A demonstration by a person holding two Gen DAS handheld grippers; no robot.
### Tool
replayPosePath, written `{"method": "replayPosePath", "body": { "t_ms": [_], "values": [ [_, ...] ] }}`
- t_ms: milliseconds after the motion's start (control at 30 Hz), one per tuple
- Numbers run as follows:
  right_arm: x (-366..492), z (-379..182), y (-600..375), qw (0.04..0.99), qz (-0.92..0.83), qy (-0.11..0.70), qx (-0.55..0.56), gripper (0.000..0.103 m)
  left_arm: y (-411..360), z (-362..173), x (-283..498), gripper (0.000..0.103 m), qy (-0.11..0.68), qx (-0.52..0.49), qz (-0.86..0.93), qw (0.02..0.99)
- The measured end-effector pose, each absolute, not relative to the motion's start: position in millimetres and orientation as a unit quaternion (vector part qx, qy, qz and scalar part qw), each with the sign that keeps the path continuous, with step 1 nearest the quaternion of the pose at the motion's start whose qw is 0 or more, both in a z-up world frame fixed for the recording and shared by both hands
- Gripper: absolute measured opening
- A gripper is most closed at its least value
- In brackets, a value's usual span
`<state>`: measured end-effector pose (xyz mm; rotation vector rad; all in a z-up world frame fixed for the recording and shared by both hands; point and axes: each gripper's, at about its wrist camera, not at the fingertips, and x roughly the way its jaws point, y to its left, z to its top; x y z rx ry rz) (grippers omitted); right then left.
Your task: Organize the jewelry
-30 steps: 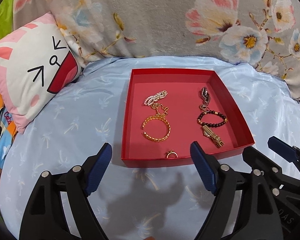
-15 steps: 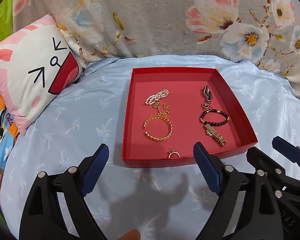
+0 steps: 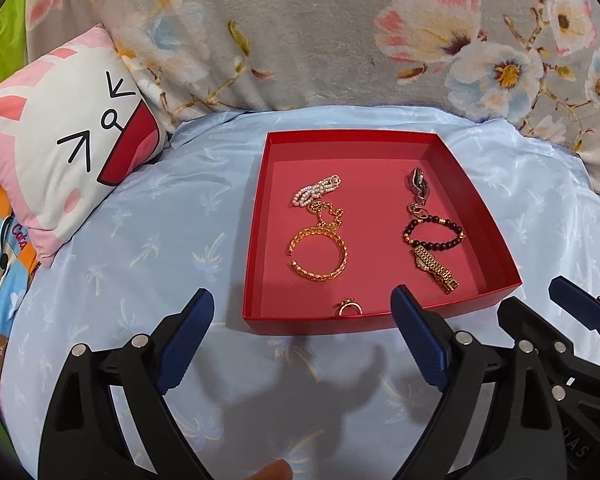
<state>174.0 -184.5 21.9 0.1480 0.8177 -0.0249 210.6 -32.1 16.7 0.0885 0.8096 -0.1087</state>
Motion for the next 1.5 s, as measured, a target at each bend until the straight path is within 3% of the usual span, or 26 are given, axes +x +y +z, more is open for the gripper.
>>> {"method": "replayPosePath", "body": {
  "t_ms": [1500],
  "values": [
    [172.5, 20.1, -186.2, 0.915, -0.014, 0.397, 0.071, 0.066, -31.6, 7.3, 214.0, 0.096, 0.416, 0.052, -0.047, 0.907]
  ]
}}
